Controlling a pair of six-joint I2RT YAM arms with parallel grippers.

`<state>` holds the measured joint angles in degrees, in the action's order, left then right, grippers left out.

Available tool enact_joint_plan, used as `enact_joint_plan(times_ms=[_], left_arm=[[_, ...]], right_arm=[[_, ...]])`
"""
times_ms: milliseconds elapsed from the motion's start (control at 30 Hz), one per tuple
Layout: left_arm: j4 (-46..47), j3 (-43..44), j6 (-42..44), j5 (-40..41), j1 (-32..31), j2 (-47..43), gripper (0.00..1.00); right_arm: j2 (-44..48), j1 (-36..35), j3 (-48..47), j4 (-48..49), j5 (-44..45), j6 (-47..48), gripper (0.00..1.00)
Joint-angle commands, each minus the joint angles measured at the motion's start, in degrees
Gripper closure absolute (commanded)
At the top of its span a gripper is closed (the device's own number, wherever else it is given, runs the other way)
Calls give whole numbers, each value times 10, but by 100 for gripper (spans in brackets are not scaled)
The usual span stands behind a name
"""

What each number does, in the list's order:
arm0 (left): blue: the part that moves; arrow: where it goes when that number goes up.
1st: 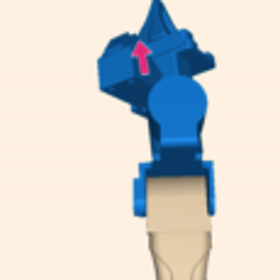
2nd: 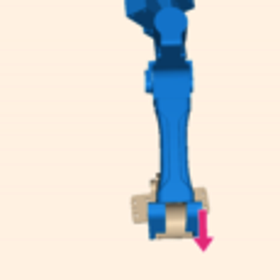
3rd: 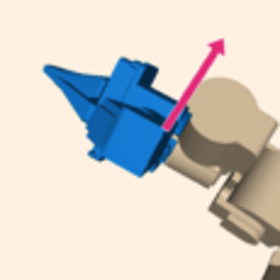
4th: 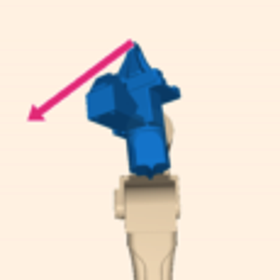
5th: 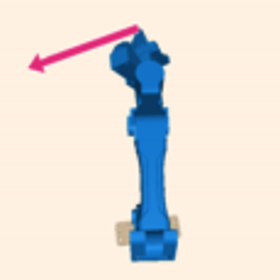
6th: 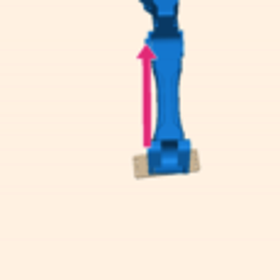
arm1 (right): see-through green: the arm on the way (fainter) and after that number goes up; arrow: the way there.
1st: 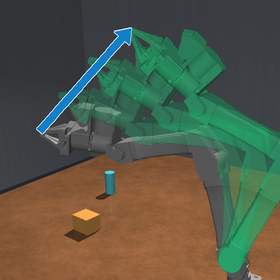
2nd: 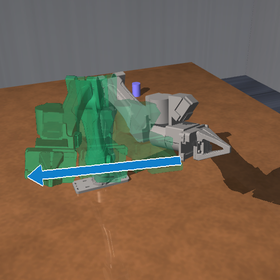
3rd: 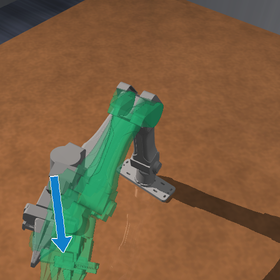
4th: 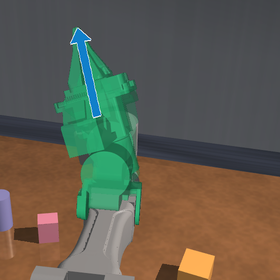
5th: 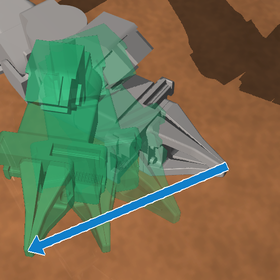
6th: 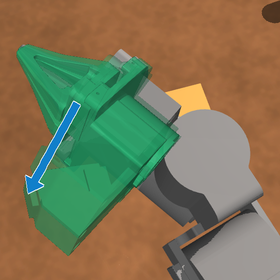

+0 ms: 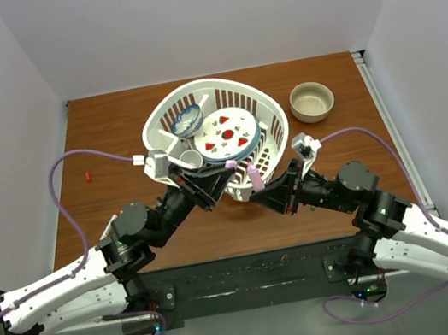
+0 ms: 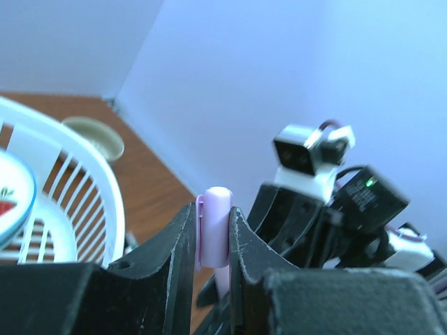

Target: Insert the pens into the pen caps

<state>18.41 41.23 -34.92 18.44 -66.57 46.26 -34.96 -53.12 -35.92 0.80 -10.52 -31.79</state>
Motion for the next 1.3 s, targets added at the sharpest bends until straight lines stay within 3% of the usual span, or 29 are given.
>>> enact_joint_plan(times_ms=[0, 167, 533, 1267], left_arm=[[139, 31, 56, 31, -2, 11, 100], [216, 38, 74, 35, -2, 29, 100], [263, 32, 72, 36, -2, 50, 100], [283, 19, 57, 27, -2, 67, 100]], right_arm=[[-34, -16, -1, 121, -39, -18, 100], [-68, -33, -6, 186, -34, -37, 100], [-103, -42, -21, 248, -40, -57, 100], [-94, -50, -28, 264, -50, -64, 100]])
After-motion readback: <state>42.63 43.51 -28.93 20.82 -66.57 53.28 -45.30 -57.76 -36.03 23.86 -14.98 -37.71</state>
